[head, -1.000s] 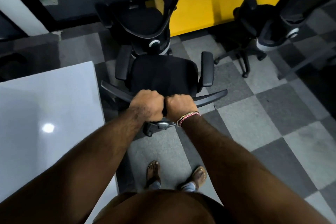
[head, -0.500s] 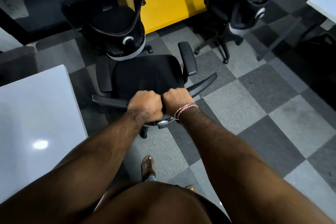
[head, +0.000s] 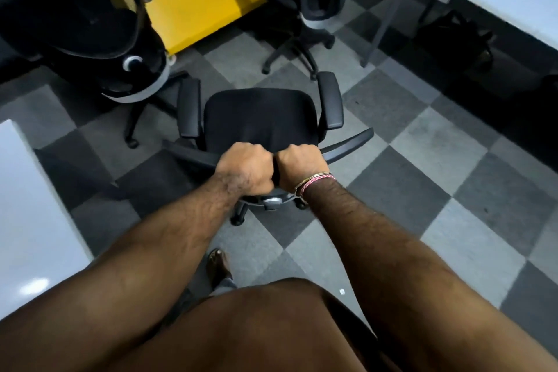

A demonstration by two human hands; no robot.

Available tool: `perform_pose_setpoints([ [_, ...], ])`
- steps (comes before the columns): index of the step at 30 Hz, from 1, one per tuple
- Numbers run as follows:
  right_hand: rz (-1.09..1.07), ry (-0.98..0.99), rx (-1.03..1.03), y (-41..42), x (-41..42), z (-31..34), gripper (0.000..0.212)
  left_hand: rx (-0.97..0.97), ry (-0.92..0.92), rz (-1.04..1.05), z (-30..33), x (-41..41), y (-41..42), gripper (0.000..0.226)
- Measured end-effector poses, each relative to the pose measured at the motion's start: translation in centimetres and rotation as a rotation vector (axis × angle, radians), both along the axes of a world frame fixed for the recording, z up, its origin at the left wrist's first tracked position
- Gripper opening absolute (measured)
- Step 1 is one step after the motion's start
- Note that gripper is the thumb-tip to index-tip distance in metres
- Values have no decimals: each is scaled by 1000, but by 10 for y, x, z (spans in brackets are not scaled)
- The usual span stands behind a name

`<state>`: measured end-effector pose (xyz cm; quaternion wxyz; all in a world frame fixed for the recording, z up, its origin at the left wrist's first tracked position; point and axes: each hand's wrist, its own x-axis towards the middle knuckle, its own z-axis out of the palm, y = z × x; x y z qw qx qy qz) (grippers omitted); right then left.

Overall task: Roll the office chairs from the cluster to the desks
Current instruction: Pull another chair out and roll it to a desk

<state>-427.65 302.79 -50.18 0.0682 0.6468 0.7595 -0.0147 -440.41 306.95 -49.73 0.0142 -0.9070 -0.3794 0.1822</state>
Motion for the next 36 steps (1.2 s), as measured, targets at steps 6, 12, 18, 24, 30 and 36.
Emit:
perform_pose_setpoints([
  [6, -187, 10, -24, -48, 72, -3, 18, 1, 2, -202, -1, 82, -22, 26],
  [12, -364, 11, -29, -70, 126, -7, 16, 24, 15, -436, -1, 153, -17, 27],
  [18, -621, 22, -15, -72, 184, -6, 19, 16, 7, -674, -5, 239, 7, 26],
  [24, -903, 41, -46, -72, 241, -2, 21, -13, -15, -911, -4, 329, 19, 28],
  [30, -1072, 53, -46, -90, 292, -1, 26, -2, -73, -1093, -7, 400, 8, 33],
  [36, -1159, 23, -9, -116, 353, -4, 20, -14, -54, -1207, -12, 479, -15, 31],
])
